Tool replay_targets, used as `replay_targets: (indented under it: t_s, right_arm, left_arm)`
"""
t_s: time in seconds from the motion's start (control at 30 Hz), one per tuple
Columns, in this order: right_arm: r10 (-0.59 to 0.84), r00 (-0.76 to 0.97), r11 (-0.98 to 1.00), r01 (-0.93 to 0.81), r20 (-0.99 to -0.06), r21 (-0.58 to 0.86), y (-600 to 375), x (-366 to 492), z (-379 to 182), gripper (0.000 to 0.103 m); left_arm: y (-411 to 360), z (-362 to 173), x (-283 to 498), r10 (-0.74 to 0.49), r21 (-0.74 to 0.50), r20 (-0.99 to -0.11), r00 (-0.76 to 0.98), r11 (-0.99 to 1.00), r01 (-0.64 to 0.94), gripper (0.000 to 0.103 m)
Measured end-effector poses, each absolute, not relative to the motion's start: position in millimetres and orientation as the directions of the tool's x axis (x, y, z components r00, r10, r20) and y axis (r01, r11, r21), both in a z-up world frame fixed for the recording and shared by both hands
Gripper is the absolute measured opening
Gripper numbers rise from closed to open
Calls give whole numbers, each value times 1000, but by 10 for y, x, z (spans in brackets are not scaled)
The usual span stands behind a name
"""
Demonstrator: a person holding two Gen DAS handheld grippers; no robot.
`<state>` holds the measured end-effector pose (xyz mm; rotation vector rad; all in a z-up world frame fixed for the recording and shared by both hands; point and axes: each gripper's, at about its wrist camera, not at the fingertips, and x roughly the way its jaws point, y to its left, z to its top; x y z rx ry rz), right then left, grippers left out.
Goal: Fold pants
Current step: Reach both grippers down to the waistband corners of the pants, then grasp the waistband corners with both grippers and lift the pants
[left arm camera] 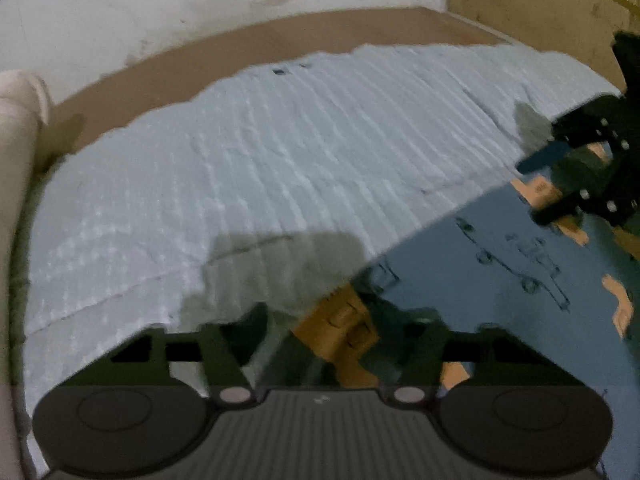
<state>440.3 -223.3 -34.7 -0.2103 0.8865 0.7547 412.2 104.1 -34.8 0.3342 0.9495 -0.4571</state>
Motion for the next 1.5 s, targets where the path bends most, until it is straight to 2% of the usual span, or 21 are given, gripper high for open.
replay_targets:
  t_s: [0.03,0.07,0.1,0.17,0.2,0.23,0.3,0.33,0.43,0.63,0.83,1.03,1.17,1.23,1.27,1.3,1.33,1.43,1.47,1.5]
  right_arm:
    - [510,391,723,-678,-767,135,-2229,4396,-343,63]
    - [510,383,719,-682,-770,137,-2224,4391,-341,62]
    - [508,379,715,-686,-773,134,-2217,4387,-337,59]
    - [504,377,714,-689,-777,129,-2204,4381,-334,48]
    - [498,378,718,-684,-781,126,-2196,4384,-332,34]
    - [485,386,726,-678,-785,116,-2189,4383,-329,20]
    - [470,396,728,-679,-789,93,-2163,4370,-311,7]
    - [467,397,724,-685,-790,84,-2147,4360,-297,2]
    - [446,415,711,-702,-793,32,-2078,4319,-244,1]
    - [415,550,739,-668,-724,-84,-1992,4331,15,0]
    - [364,694,793,-581,-621,-184,-1742,4379,80,0]
    - [316,685,812,-553,-656,-186,-1539,4573,-228,1]
    - [343,650,819,-561,-678,-123,-1552,4674,-319,4]
    - [370,634,818,-569,-678,-85,-1580,4707,-316,22]
    - [385,628,816,-573,-676,-67,-1601,4715,-309,28]
    - [398,625,815,-577,-672,-54,-1612,4716,-299,39]
    - [400,627,815,-577,-668,-52,-1600,4693,-286,48]
    - [408,616,815,-578,-673,-35,-1574,4728,-290,58]
    - [404,610,818,-574,-682,-29,-1554,4751,-307,58]
    - [402,598,820,-572,-694,-18,-1531,4787,-339,58]
  left_arm:
    - [1033,-355,4116,-217,77,-845,489,855,513,45]
    - [1027,-354,4113,-210,81,-848,487,857,510,35]
    - [1020,-345,4110,-203,85,-849,488,860,504,19]
    - [1005,-318,4116,-179,92,-851,495,875,475,8]
    - [997,-291,4108,-170,96,-846,505,884,458,3]
    - [987,-263,4090,-163,103,-841,516,888,448,1]
    - [969,-206,4061,-133,124,-833,538,901,415,0]
    - [972,-172,4054,-121,126,-829,546,911,393,0]
    - [985,-35,3984,-103,146,-795,598,924,353,0]
    - [1145,202,3955,-83,159,-704,706,950,270,0]
    - [1299,30,4137,-23,137,-716,698,975,173,0]
    - [1429,-250,4190,-30,88,-749,662,986,145,0]
    - [1491,-265,4173,-96,38,-754,650,981,190,5]
    - [1523,-243,4156,-112,39,-747,656,977,211,24]
    - [1532,-230,4142,-115,40,-743,659,976,215,42]
    - [1543,-227,4140,-112,45,-741,662,975,215,54]
    - [1550,-234,4153,-109,47,-744,659,976,215,55]
    - [1560,-303,4203,-87,53,-776,624,978,202,55]
    - [1572,-325,4224,-89,44,-786,612,979,199,48]
    - [1592,-340,4234,-102,19,-792,602,981,192,28]
